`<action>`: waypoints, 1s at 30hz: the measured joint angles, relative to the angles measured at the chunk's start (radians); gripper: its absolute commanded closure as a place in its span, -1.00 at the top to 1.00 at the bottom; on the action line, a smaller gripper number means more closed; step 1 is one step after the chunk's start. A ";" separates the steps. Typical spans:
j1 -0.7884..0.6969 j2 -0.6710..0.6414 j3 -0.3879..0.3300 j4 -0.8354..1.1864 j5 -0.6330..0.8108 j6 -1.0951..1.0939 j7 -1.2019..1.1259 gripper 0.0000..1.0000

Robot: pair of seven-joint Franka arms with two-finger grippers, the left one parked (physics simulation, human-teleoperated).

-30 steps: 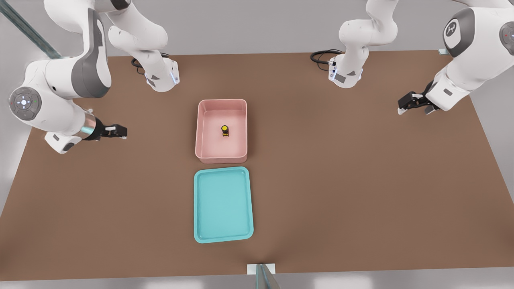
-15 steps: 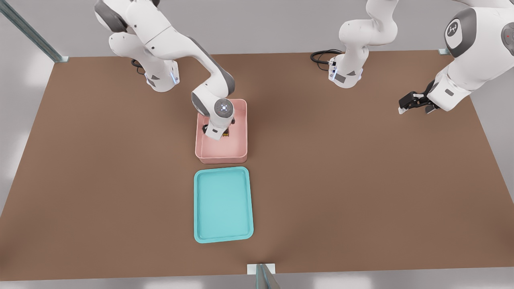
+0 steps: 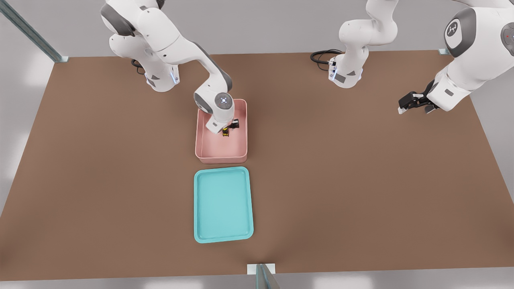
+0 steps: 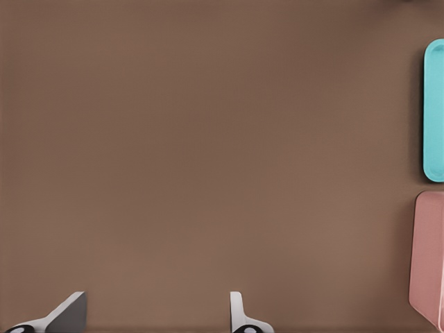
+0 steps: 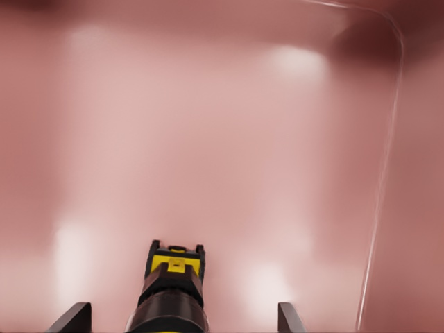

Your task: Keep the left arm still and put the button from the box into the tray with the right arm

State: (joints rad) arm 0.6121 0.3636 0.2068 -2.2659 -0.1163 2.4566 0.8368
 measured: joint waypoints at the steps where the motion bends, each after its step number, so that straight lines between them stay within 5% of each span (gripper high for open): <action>1: 0.001 0.010 0.001 -0.002 -0.006 0.009 0.020 1.00; 6: 0.002 0.034 0.006 -0.006 -0.035 0.036 0.105 0.94; 7: 0.000 0.034 0.011 -0.006 -0.038 0.039 0.119 0.60; 8: 0.000 0.034 0.015 -0.006 -0.039 0.041 0.132 0.54; 19: -0.035 0.039 0.051 -0.021 -0.076 0.046 0.236 0.52; 25: -0.039 0.044 0.064 -0.016 -0.086 0.048 0.267 -0.23; 30: -0.097 -0.002 0.100 0.029 -0.086 0.025 0.271 -0.28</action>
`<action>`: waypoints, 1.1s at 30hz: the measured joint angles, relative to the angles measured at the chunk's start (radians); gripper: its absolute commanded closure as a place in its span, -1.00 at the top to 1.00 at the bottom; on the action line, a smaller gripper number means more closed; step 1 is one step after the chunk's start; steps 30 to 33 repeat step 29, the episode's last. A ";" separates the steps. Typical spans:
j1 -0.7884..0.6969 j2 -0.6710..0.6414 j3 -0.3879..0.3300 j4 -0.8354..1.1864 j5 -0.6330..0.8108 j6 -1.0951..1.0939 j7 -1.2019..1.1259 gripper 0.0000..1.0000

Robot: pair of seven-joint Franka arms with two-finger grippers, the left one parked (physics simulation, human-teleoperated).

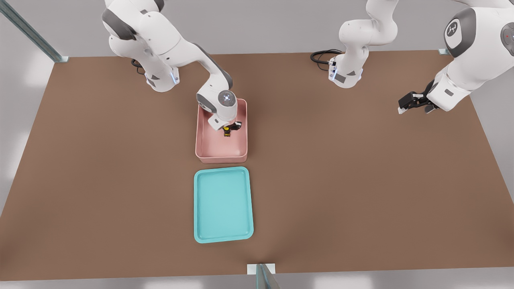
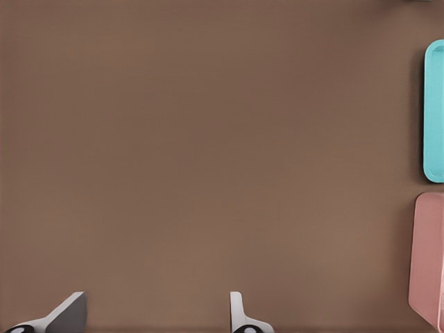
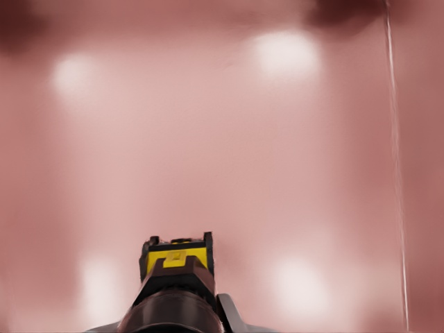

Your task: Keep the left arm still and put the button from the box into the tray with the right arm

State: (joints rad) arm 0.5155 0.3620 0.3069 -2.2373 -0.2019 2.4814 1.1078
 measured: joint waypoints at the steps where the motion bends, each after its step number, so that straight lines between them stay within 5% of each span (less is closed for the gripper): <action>1: -0.036 -0.029 0.004 0.049 0.004 -0.027 -0.009 -0.28; 4: -0.151 0.000 -0.087 0.401 0.067 -0.147 -0.089 -0.27; 6: -0.175 0.183 -0.138 0.659 0.101 -0.213 -0.155 -0.27; 10: -0.161 0.408 -0.141 0.811 0.125 -0.251 -0.267 -0.24; 11: -0.153 0.428 -0.140 0.816 0.124 -0.252 -0.290 1.00; 17: -0.143 0.418 -0.137 0.823 0.118 -0.253 -0.399 1.00; 21: -0.187 0.158 -0.135 0.889 0.121 -0.424 -0.475 1.00; 24: -0.307 0.038 -0.252 0.990 0.085 -0.699 -0.592 1.00; 27: -0.342 -0.173 -0.287 0.900 0.071 -0.895 -0.694 1.00; 33: -0.360 -0.235 -0.291 0.853 0.081 -0.981 -0.749 1.00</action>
